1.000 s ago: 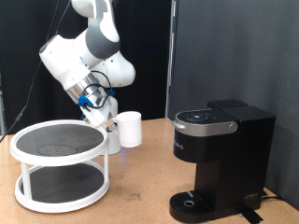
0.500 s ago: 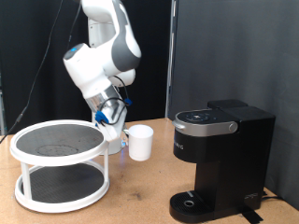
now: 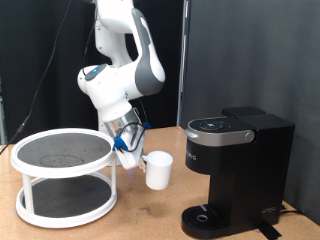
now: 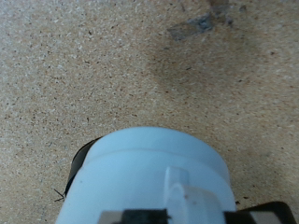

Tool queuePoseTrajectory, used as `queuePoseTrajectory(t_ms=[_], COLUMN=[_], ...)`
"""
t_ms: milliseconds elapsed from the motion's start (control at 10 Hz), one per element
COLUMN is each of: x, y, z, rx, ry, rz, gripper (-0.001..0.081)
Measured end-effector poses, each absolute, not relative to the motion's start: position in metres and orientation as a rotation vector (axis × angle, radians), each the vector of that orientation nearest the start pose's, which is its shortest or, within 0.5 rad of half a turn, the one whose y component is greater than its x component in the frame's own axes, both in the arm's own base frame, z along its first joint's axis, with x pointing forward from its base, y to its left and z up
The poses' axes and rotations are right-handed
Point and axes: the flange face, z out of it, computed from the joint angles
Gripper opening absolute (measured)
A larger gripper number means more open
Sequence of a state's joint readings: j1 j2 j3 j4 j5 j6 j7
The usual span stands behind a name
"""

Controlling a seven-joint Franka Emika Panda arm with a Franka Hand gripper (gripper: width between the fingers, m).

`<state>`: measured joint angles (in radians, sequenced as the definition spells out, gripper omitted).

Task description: Make a cup of coffee with the keurig machine

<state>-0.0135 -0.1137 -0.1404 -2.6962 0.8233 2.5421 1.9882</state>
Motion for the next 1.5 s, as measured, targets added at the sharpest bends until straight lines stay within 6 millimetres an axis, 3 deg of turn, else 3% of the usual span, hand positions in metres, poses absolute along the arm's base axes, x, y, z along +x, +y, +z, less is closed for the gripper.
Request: queuePoseTrajectory(t_ms=[600, 1500], x=[0.407, 0.43], y=[-0.054, -0.005], z=[0.213, 0.199], rx=[-0.453, -0.523], ry=[2.769, 2.672], rz=[0.534, 0.57], gripper=[0.001, 0.001])
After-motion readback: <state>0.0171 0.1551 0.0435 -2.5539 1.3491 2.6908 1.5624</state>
